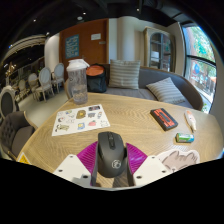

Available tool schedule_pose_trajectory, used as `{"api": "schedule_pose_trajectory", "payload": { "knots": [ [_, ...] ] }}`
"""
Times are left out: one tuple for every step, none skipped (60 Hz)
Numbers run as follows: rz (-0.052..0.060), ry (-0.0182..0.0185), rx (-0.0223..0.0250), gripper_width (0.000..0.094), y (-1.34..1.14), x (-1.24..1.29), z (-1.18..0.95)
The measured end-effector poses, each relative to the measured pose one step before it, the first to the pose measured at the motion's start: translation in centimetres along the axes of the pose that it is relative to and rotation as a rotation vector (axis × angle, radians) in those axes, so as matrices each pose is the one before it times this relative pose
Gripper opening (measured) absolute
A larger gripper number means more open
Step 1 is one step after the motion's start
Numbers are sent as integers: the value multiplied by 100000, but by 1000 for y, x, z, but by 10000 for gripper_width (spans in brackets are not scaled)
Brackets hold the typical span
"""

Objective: Arrange mouse

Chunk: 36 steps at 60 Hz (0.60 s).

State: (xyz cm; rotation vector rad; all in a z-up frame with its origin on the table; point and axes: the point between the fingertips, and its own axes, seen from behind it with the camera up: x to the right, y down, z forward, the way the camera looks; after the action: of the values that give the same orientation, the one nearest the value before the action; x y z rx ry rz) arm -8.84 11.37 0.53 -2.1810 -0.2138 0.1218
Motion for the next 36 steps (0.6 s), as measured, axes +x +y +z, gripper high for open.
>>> {"api": "schedule_pose_trajectory", "payload": {
  "knots": [
    [-564, 106, 1024, 429, -259, 40, -394],
    [-722, -162, 717, 428, -288, 159, -459],
    [-742, -151, 806, 428, -245, 165, -456],
    [-430, 174, 1071, 428, -285, 275, -476],
    [-354, 503, 1009, 429, -282, 390, -517],
    [-495, 732, 878, 430, -255, 497, -560],
    [-349, 744, 948, 430, -282, 554, -620],
    [14, 707, 1227, 429, -347, 576, -642],
    [114, 525, 1649, 429, -297, 661, -576],
    [-112, 1090, 994, 430, -433, 735, -886],
    [-206, 1096, 1188, 429, -363, 853, -754],
    [28, 1345, 1115, 429, -319, 928, -784],
    [195, 1513, 1208, 429, -286, 991, -788],
    [-38, 1576, 1153, 429, -251, 1033, -782],
    [-441, 1407, 1299, 430, -89, 1067, -611],
    [-1122, 1559, 499, 429, -70, 1121, -706],
    [-1187, 2055, -226, 429, 226, 910, -223],
    [-1266, 2138, -422, 429, 330, 1129, -536],
    [-1020, 2169, -273, 429, 406, 1306, -780],
    [-388, 2518, -919, 427, 584, 846, 11],
    [-387, 2249, -640, 428, 644, 1257, -581],
    [-606, 2084, -1357, 428, 810, 897, -110],
    [-878, 1761, -1667, 427, 939, 771, -30],
    [-893, 1486, -1764, 427, 954, 636, 95],
    [-640, 833, -1545, 427, 1036, 991, -75],
    [-341, 739, -2113, 427, 701, 64, 708],
    [-128, 369, -1920, 427, 885, 157, 319],
    [250, -125, -1823, 428, 887, 38, 329],
    [694, -442, -1895, 427, 847, -87, 311],
    [1002, -591, -2048, 427, 823, -99, 292],
    [1125, -594, -2010, 427, 740, -114, 252],
    [918, -662, -1709, 428, 609, -147, 221],
    [502, -724, -1356, 429, 517, -164, 185],
    [6, -849, -1136, 436, 424, -215, 169],
    [-320, -919, -1069, 450, 364, -228, 206],
    [-610, -395, -1051, 469, 694, -143, -15]
  ]
}}
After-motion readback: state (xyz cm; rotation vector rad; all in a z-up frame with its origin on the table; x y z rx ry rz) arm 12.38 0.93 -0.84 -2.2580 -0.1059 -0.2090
